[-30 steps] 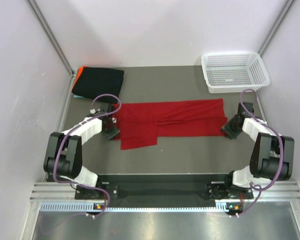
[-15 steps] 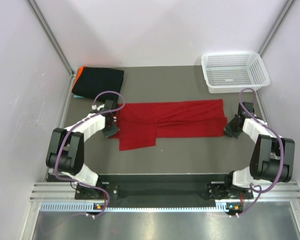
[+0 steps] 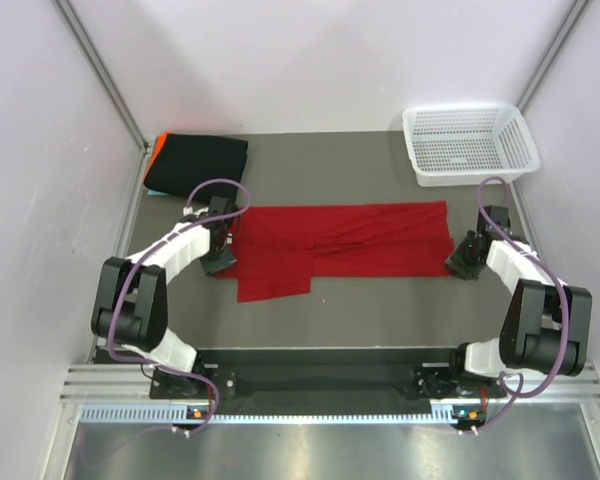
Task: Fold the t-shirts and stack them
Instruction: Fold the tshirt
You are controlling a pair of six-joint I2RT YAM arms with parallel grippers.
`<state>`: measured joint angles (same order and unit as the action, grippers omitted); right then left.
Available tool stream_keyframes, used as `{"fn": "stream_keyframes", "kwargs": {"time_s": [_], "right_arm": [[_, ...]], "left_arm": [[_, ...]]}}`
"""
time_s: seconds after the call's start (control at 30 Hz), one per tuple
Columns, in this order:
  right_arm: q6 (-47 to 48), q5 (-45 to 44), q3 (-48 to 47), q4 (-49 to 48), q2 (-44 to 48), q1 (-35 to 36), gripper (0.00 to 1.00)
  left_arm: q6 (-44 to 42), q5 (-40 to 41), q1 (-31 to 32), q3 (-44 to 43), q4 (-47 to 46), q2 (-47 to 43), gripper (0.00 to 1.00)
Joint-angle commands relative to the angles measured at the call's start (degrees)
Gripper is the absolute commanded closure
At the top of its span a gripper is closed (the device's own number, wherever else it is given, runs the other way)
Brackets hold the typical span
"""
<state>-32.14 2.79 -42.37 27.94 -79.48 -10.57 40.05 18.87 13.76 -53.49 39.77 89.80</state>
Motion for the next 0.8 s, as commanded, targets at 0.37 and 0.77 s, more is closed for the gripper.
{"fn": "stream_keyframes", "kwargs": {"time_s": [0.37,0.77], "right_arm": [[-0.27,6.79,-4.39,-1.39,12.33,9.06,0.53],[-15.04,1.52,0.71,-26.26,4.96,44.48,0.46]], "left_arm": [[-3.93,-12.89,1.53,3.83,0.84,-14.38,0.66],[1.86,-21.25,1.71,14.99,-6.80,-13.86,0.64]]}}
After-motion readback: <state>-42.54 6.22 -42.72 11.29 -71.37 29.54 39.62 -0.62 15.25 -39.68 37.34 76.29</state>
